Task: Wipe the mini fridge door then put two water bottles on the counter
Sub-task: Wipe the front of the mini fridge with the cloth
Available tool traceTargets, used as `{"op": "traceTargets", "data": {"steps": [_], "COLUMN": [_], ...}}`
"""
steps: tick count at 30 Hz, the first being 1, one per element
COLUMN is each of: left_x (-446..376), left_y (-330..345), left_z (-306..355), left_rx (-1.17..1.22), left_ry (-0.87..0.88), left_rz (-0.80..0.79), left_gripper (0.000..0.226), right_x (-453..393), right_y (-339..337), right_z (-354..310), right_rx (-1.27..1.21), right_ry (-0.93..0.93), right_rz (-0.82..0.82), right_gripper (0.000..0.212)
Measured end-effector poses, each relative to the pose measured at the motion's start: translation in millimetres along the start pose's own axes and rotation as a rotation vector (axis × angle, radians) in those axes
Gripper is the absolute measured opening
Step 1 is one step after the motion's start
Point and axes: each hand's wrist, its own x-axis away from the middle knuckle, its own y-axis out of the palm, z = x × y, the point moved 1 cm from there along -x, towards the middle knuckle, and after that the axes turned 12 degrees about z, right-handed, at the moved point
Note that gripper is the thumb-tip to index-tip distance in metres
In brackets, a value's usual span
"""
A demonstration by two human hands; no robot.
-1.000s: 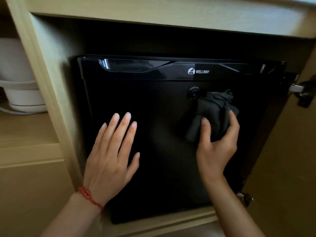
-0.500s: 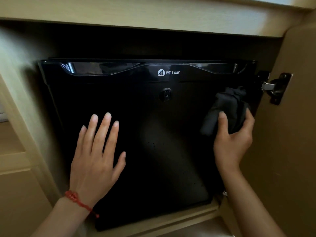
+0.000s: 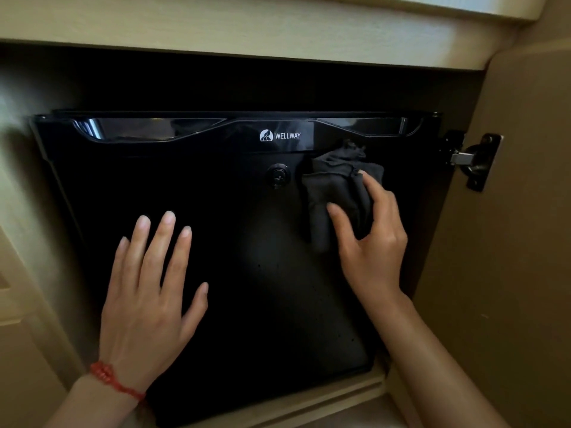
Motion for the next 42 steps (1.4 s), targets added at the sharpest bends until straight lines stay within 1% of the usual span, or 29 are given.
{"op": "traceTargets", "data": {"steps": [2, 5, 6, 8, 10, 12, 17, 19, 21, 23, 25, 27, 30, 33, 36, 40, 42], "left_x": [1, 8, 10, 16, 20, 25, 44, 49, 51, 52, 53, 52, 52, 51, 49, 48, 51], "left_y": [-3, -5, -5, -6, -7, -10, -15, -16, -15, -15, -15, -16, -16, -17, -24, -45, -54], "left_z": [0, -1, -1, -2, -3, -4, -10, -12, -14, -16, -19, -21, -22, -22, -23, -32, -41], "left_rx": [-0.001, -0.011, -0.016, -0.028, -0.026, -0.023, -0.026, -0.026, -0.019, -0.02, -0.026, -0.027, -0.034, -0.042, -0.019, 0.023, -0.002], "left_ry": [0.005, 0.022, 0.028, 0.045, 0.054, 0.055, 0.047, 0.037, 0.026, 0.03, 0.047, 0.054, 0.051, 0.059, 0.061, 0.065, 0.057], "left_rz": [-0.01, -0.03, -0.043, -0.072, -0.084, -0.084, -0.124, -0.139, -0.154, -0.168, -0.183, -0.2, -0.223, -0.251, -0.237, -0.105, -0.064], "left_gripper": [0.06, 0.058, 0.058, 0.058, 0.058, 0.058, 0.059, 0.059, 0.059, 0.058, 0.058, 0.058, 0.058, 0.061, 0.06, 0.05, 0.048], "right_x": [1, 10, 15, 26, 38, 54, 92, 94, 89, 84, 82, 81, 86, 97, 109, 119, 124], "right_y": [-10, -28, -31, -29, -20, -6, 28, 31, 28, 21, 10, -2, -10, 1, 16, 38, 49], "right_z": [16, 43, 47, 45, 31, 11, -35, -40, -34, -24, -10, 5, 16, 5, -16, -51, -68], "right_rx": [0.031, 0.068, 0.083, 0.088, 0.061, 0.057, -0.075, -0.075, -0.04, -0.002, 0.037, 0.076, 0.079, 0.037, -0.002, -0.051, -0.085], "right_ry": [0.076, 0.342, 0.405, 0.459, 0.439, 0.342, 0.071, -0.02, -0.073, -0.062, 0.007, 0.114, 0.317, 0.452, 0.419, 0.229, 0.142], "right_rz": [0.043, 0.149, 0.17, 0.19, 0.208, 0.187, -0.073, -0.123, -0.138, -0.126, -0.094, -0.037, 0.058, 0.128, 0.134, 0.076, 0.029], "right_gripper": [0.049, 0.062, 0.065, 0.068, 0.065, 0.055, 0.041, 0.04, 0.039, 0.04, 0.043, 0.047, 0.064, 0.064, 0.061, 0.045, 0.044]}}
